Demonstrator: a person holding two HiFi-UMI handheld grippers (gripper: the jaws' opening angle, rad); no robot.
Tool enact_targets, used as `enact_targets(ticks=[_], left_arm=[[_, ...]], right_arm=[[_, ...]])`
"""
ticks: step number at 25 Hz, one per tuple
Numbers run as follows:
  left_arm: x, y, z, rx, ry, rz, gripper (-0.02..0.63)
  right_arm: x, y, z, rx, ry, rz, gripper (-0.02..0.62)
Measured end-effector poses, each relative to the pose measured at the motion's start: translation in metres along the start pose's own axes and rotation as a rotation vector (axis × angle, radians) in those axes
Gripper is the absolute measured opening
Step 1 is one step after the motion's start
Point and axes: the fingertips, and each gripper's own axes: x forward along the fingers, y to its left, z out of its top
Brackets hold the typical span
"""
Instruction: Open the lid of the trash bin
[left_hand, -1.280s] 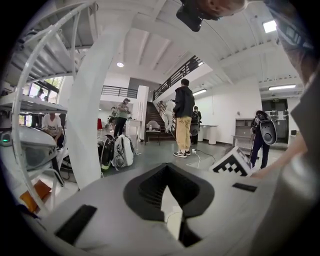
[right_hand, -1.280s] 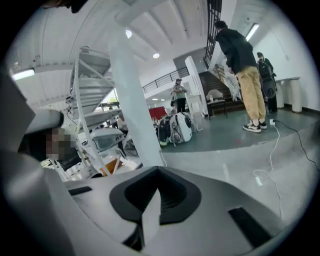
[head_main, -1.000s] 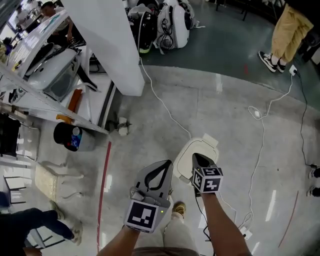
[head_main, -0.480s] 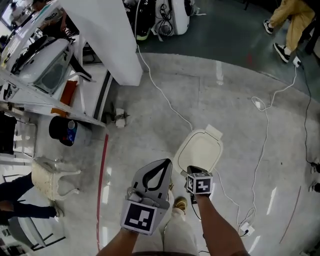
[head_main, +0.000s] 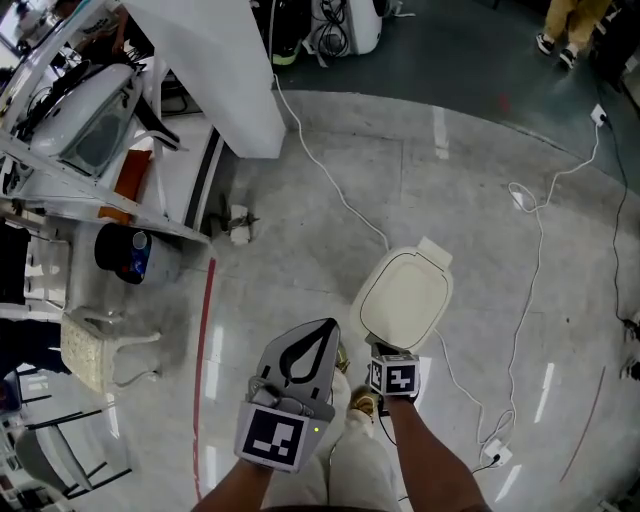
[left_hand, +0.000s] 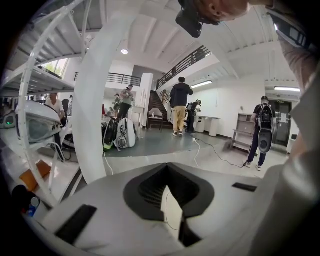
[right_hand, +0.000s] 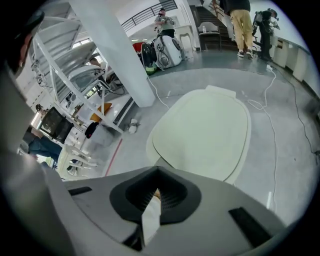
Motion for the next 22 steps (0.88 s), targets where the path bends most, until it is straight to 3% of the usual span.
enact_targets(ticks=[22], left_arm=[[-0.006, 0.002, -0.029, -0.011, 0.038, 0.020, -0.009]], right_arm=[[0.015, -0.014, -0.017, -0.008, 0.006, -0.053, 0.035]])
